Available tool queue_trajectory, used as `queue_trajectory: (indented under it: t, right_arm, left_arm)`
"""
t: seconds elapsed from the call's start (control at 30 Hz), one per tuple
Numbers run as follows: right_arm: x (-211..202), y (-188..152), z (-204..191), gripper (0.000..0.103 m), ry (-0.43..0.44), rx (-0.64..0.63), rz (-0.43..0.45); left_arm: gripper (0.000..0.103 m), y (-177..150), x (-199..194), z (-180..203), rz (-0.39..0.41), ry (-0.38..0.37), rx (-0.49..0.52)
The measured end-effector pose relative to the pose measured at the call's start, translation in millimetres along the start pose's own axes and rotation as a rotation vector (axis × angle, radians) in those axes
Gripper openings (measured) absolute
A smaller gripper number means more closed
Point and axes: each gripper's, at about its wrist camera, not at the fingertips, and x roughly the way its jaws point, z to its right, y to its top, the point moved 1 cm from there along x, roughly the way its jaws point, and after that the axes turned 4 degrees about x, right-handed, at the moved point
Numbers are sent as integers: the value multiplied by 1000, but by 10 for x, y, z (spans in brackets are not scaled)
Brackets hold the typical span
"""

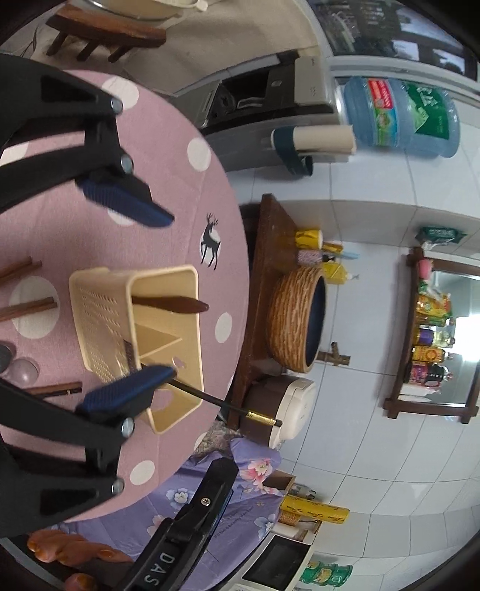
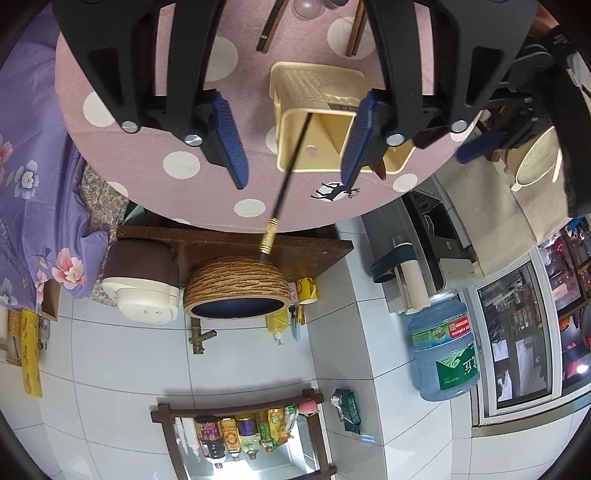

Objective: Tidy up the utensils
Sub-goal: 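Drop the spoon into the holder with the left gripper while the right gripper drops the chopstick, then move both grippers back over the remaining chopsticks on the table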

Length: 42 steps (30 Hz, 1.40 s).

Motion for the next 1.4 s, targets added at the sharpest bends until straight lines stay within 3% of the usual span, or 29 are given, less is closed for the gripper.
queue_trajectory:
  t: [0.03, 0.07, 0.2, 0.27, 0.47, 0.57, 0.73, 0.83, 1.07, 1.4]
  right_arm:
    - [-50, -45, 3, 64, -6, -4, 13]
    - [-102, -94, 7, 69, -8, -7, 29]
    - [-258, -351, 65, 93, -48, -5, 80]
    - [-264, -485, 89, 96, -57, -12, 48]
    - [-257, -988, 165, 96, -118, -55, -57]
    - [-224, -1242, 266, 96, -133, -14, -135]
    - [-165, -1588, 334, 96, -124, -15, -232]
    - [-130, -1740, 371, 94, -139, -2, -266]
    - [47, -1989, 383, 77, -153, -10, -377]
    - [87, -2101, 309, 71, -186, -19, -403]
  left_arm:
    - [96, -34, -54, -15, 12, 7, 3]
    - [98, -82, -126, -26, 31, 14, 7]
    - [98, -261, -299, 9, 62, 65, 89]
    - [98, -364, -332, 13, 47, 62, 111]
    - [98, -743, -396, -90, 27, 130, 80]
    - [98, -934, -426, -190, 14, 117, 32]
    - [98, -1249, -346, -233, -78, 141, 44]
    - [88, -1390, -284, -256, -138, 110, 32]
    - [67, -1633, -184, -229, -227, 71, 6]
    - [62, -1737, -83, -62, -275, 43, 31]
